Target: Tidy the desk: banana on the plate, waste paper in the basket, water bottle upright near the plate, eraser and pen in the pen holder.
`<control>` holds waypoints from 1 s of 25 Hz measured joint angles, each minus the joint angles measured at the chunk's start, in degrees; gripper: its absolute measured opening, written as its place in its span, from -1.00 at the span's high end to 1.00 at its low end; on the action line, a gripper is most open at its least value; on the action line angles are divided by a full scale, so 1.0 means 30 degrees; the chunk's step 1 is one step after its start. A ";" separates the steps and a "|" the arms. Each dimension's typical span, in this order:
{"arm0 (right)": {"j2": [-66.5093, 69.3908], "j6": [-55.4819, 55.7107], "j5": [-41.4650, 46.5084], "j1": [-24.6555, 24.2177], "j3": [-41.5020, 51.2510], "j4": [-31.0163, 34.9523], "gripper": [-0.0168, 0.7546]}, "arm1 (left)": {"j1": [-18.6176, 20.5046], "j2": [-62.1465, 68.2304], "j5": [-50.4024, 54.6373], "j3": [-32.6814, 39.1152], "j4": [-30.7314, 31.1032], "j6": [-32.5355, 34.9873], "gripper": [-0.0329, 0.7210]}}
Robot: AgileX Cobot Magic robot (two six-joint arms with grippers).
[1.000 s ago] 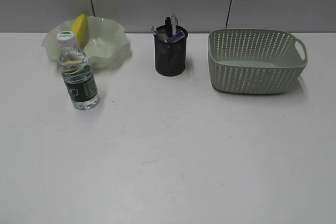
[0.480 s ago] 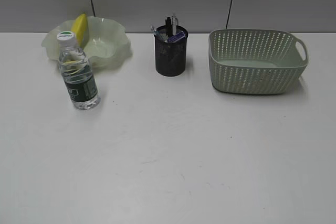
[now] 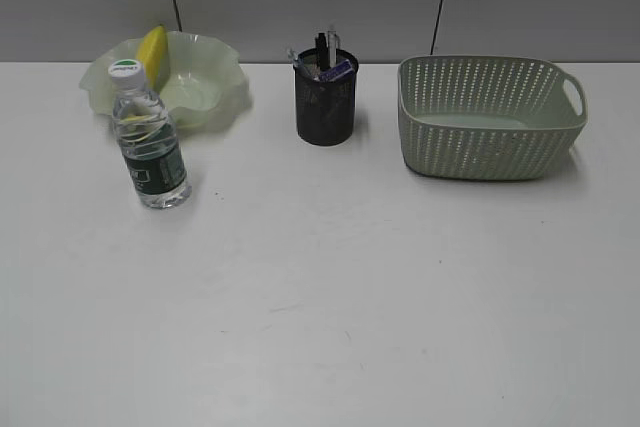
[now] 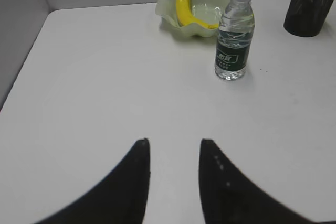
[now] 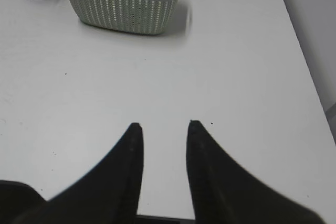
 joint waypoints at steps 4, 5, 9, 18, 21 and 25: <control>0.0000 0.0000 0.0000 0.0000 0.0000 0.0000 0.33 | 0.0000 0.0000 0.0000 0.0000 0.0000 0.0000 0.28; 0.0000 0.0000 0.0000 0.0000 0.0000 0.0000 0.33 | 0.0000 0.0000 0.0000 0.0000 0.0000 0.0000 0.28; 0.0000 0.0000 0.0000 0.0201 0.0000 0.0000 0.33 | 0.0000 0.0000 0.0000 0.0000 0.0000 0.0000 0.28; 0.0000 0.0000 0.0000 0.0318 0.0000 0.0000 0.33 | 0.0000 0.0000 0.0000 0.0000 0.0000 0.0000 0.28; -0.0004 0.0000 -0.0006 0.0318 0.0000 0.0000 0.33 | 0.0000 0.0000 0.0000 0.0000 0.0000 0.0000 0.28; -0.0021 0.0000 -0.0006 0.0318 0.0000 0.0000 0.33 | 0.0000 0.0000 0.0000 0.0000 0.0000 0.0000 0.28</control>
